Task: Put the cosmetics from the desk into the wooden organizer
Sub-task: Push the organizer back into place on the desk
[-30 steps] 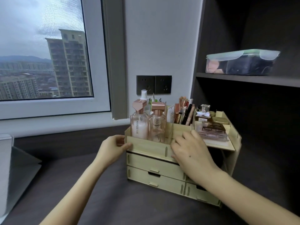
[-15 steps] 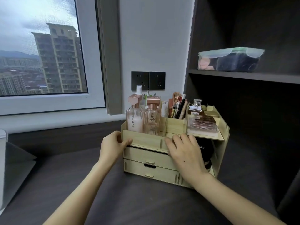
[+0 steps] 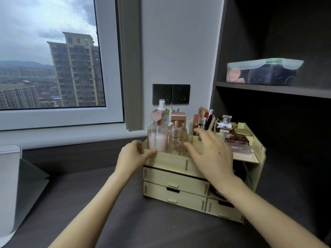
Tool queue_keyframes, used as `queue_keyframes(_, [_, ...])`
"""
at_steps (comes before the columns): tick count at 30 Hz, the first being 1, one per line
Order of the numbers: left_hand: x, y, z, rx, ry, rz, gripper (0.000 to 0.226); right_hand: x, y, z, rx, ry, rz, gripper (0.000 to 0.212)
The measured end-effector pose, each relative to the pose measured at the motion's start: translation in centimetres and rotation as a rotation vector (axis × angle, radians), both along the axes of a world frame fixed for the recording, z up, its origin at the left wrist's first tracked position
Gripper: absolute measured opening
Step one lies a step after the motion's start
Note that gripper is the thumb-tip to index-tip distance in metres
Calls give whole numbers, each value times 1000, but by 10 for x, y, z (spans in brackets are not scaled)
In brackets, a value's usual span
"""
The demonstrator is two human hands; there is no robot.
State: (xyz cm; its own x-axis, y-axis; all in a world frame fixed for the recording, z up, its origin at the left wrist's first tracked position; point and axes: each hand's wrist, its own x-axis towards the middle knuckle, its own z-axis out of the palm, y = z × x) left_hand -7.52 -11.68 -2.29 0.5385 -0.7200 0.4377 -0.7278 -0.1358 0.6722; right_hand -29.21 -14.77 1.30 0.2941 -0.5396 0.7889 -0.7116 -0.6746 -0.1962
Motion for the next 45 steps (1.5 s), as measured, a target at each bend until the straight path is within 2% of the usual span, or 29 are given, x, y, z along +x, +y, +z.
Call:
queue_keyframes(2, [0, -2, 17, -96, 17, 14, 54, 12, -6, 19, -3, -24, -45, 41])
queue_keyframes(5, [0, -6, 36, -162, 30, -41, 51, 29, -15, 34, 29, 13, -71, 32])
queue_keyframes(8, [-3, -12, 46, -126, 70, -153, 54, 40, -27, 42, 381, -23, 145, 48])
queue_keyframes(10, [-4, -16, 49, -78, 73, -206, 58, 43, -36, 44, 544, -50, 260, 41])
queue_keyframes(15, [-3, -22, 51, -21, 107, -302, 63, 38, -45, 38, 558, -38, 298, 37])
queue_keyframes(22, [6, -22, 54, -32, 158, -351, 42, 28, -48, 44, 627, -10, 391, 36])
queue_keyframes(24, [9, -22, 53, -40, 165, -361, 39, 28, -49, 42, 593, -40, 334, 27])
queue_keyframes(27, [11, -24, 52, -47, 157, -366, 40, 30, -49, 37, 526, -63, 218, 35])
queue_keyframes(29, [13, -24, 53, -35, 156, -385, 38, 31, -49, 36, 481, -50, 211, 34])
queue_keyframes(32, [16, -24, 55, -6, 159, -444, 37, 31, -48, 39, 487, -11, 234, 22])
queue_keyframes(35, [19, -24, 57, 12, 159, -506, 34, 28, -44, 44, 539, -18, 228, 39])
queue_keyframes(36, [21, -24, 58, 22, 154, -518, 35, 29, -40, 47, 477, -34, 180, 45])
queue_keyframes(39, [24, -25, 59, 50, 146, -541, 39, 40, -26, 62, 14, -63, 15, 64])
queue_keyframes(41, [25, -26, 60, 59, 155, -555, 39, 58, -19, 79, -145, 35, 39, 65])
queue_keyframes(45, [26, -26, 61, 69, 158, -578, 36, 96, -25, 103, -142, 510, -118, 64])
